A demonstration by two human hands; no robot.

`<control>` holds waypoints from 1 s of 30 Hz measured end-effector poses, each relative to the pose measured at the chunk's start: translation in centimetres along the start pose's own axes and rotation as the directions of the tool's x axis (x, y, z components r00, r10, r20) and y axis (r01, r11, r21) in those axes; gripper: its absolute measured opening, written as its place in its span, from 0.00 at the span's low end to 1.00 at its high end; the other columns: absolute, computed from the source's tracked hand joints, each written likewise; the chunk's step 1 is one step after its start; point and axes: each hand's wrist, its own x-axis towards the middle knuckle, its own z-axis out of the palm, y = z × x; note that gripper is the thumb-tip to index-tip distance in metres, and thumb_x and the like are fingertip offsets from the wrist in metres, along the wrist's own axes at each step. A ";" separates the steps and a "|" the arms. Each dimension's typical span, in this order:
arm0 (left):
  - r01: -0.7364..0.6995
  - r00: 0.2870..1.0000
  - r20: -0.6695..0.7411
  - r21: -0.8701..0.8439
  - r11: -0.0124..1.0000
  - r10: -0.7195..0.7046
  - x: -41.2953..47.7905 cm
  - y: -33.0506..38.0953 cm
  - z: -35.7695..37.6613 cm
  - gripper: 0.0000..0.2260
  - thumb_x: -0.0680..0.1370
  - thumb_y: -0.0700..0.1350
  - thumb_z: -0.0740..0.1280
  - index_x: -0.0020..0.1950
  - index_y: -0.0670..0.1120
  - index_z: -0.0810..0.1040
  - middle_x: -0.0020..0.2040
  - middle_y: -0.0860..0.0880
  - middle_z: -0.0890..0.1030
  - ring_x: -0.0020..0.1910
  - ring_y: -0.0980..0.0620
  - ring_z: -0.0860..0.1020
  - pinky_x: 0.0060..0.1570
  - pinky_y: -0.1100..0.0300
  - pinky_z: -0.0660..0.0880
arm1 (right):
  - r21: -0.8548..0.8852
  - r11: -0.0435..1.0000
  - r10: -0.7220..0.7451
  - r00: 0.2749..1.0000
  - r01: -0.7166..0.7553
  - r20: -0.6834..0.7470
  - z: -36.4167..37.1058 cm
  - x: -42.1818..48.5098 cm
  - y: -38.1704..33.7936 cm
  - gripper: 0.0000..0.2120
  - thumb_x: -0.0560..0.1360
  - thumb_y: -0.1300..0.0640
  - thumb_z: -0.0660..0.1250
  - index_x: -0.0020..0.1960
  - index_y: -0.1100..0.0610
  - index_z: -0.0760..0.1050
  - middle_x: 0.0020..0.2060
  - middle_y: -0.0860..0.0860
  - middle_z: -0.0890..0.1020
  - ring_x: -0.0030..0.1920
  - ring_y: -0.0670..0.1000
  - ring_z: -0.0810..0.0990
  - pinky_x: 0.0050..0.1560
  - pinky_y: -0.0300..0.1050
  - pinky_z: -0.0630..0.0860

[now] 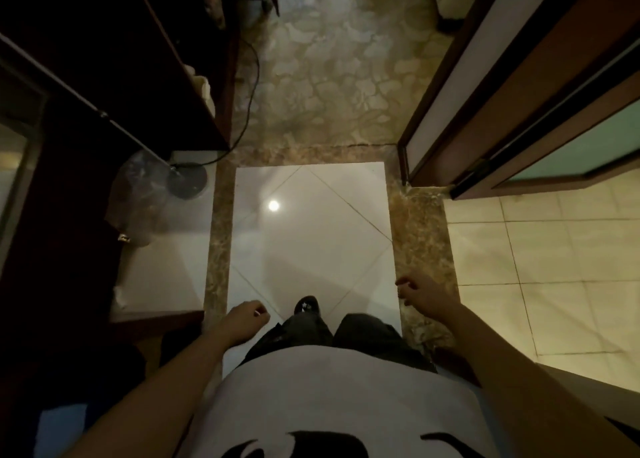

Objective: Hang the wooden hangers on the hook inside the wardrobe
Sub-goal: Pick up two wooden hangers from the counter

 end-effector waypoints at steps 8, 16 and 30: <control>-0.135 0.989 -0.070 -0.033 0.990 0.132 7.7 11.3 -10.3 0.10 0.79 0.44 0.61 0.56 0.40 0.76 0.52 0.40 0.79 0.52 0.42 0.78 0.58 0.46 0.75 | -0.030 0.960 0.280 0.960 -0.280 0.000 -6.4 5.2 4.9 0.20 0.78 0.55 0.58 0.67 0.62 0.69 0.64 0.62 0.73 0.61 0.60 0.73 0.58 0.48 0.72; -0.052 0.990 -0.136 -0.142 0.989 0.032 13.4 20.2 -15.6 0.09 0.79 0.43 0.60 0.55 0.41 0.75 0.50 0.42 0.78 0.49 0.45 0.78 0.54 0.50 0.74 | -0.042 0.981 0.193 0.980 -0.192 0.038 -17.3 16.6 -2.8 0.12 0.79 0.56 0.57 0.55 0.61 0.75 0.55 0.60 0.77 0.51 0.55 0.74 0.57 0.47 0.73; 0.171 0.964 -0.114 -0.430 0.887 -0.242 17.8 23.3 -19.5 0.05 0.79 0.40 0.61 0.44 0.43 0.74 0.43 0.41 0.77 0.43 0.46 0.76 0.53 0.49 0.75 | -0.032 0.955 -0.288 0.950 0.294 0.120 -32.4 34.0 -29.0 0.15 0.79 0.61 0.58 0.63 0.65 0.72 0.48 0.58 0.78 0.47 0.53 0.77 0.47 0.46 0.77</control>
